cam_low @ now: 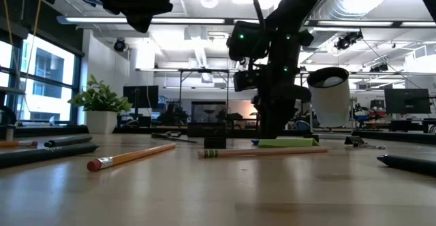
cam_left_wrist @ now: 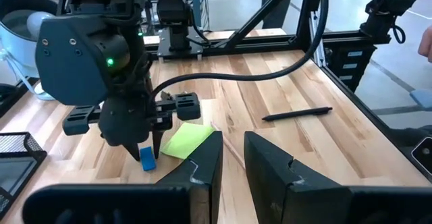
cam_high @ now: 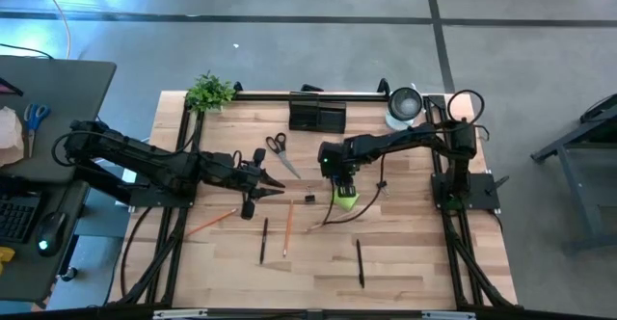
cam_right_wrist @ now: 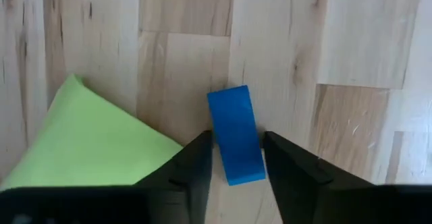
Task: Pick and place office supplies into organizer
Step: Put the blue eraser into the black desk organizer
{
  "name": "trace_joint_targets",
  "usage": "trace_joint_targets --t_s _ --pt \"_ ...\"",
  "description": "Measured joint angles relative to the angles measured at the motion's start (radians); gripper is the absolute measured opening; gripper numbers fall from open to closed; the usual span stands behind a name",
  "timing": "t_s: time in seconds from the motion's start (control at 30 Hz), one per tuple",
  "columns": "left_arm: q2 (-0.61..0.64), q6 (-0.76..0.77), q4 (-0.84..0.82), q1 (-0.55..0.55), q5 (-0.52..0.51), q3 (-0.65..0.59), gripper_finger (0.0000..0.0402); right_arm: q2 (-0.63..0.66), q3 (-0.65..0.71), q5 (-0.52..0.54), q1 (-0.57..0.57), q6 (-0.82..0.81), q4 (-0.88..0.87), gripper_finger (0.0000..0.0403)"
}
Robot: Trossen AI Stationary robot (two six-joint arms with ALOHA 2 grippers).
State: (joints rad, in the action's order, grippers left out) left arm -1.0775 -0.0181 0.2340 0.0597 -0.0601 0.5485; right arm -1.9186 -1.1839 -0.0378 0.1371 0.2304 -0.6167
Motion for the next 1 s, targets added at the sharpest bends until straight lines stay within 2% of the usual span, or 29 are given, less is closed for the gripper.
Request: trace_joint_targets --t_s 0.27,0.43,0.6,0.83,1.0 --pt "0.0 0.0 -0.001 0.0 0.0 0.0 0.0053 -0.005 -0.026 -0.016 0.0 -0.004 -0.039 0.0062" --pt "0.0 -0.003 -0.002 0.0 -0.002 0.0 0.0053 -0.007 -0.117 -0.014 0.0 0.006 -0.128 0.0058" --pt "0.0 -0.003 -0.002 0.0 -0.004 0.0 0.0053 -0.006 -0.231 0.07 0.02 0.067 -0.167 0.0061" --pt "0.0 -0.003 -0.002 0.0 -0.004 0.0 0.0053 -0.005 -0.337 0.12 0.111 0.154 0.038 0.0059" --pt "0.0 -0.018 0.0 0.0 -0.004 0.0 0.0053 -0.005 -0.343 0.055 0.2 0.198 0.253 0.0059"
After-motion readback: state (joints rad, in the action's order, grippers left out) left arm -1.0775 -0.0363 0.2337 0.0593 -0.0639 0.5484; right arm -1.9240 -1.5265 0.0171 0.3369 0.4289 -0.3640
